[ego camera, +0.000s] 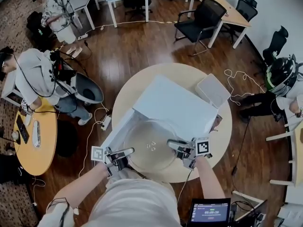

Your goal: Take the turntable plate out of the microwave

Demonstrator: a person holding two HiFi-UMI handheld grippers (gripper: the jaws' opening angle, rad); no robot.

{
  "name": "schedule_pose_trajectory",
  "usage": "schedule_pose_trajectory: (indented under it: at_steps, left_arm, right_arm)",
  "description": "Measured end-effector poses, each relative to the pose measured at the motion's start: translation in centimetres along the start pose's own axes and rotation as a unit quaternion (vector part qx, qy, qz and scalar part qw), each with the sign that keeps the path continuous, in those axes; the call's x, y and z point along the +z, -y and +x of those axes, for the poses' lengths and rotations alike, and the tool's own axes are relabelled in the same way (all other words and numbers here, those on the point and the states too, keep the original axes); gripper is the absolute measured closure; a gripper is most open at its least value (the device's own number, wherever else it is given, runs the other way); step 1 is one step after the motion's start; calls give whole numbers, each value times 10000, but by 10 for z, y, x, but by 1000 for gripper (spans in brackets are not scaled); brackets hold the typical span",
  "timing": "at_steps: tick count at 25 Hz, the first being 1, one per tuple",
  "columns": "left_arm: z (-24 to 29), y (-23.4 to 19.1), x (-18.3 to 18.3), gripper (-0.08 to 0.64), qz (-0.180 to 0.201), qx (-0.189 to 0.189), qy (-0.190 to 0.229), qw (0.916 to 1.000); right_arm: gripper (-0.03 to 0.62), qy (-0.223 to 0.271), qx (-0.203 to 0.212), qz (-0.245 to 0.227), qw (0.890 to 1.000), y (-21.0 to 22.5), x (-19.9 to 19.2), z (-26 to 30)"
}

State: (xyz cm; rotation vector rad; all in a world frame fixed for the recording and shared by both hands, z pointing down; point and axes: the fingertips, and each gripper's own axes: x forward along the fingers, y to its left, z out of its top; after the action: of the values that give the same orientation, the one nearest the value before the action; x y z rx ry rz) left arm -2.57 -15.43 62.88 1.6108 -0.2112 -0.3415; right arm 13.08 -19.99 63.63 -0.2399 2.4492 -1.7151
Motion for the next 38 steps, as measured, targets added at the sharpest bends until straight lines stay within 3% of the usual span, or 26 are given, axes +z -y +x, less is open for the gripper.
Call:
schedule_pose_trajectory:
  at_steps: [6,11,15,17,25,38]
  left_arm:
    - [10,10,-3,525,249,-79,-438,9987]
    - [23,17,5,523,263,-219,-517,9981]
    - [20,9,-1,523,182,-132,-576,9981]
    - [20,6,-1,525,144,-116,-616,9979]
    - [18,-2,2,528,88,-14,-886,9960]
    - [18,6,29,528,-123,35,-756,9971]
  right_arm:
    - [508,-80,374,-2,9993,-25,-4,10]
    - [508,66,428,222,9988,-24,2,7]
    - [509,157,220,333,9991,-18,-5,5]
    - [557,344,172,543,9978,-17,-6,3]
    - [565,838,-174,826,9929,-15,-12,0]
    - [565,1701,-584,900,9796,-28,-9,5]
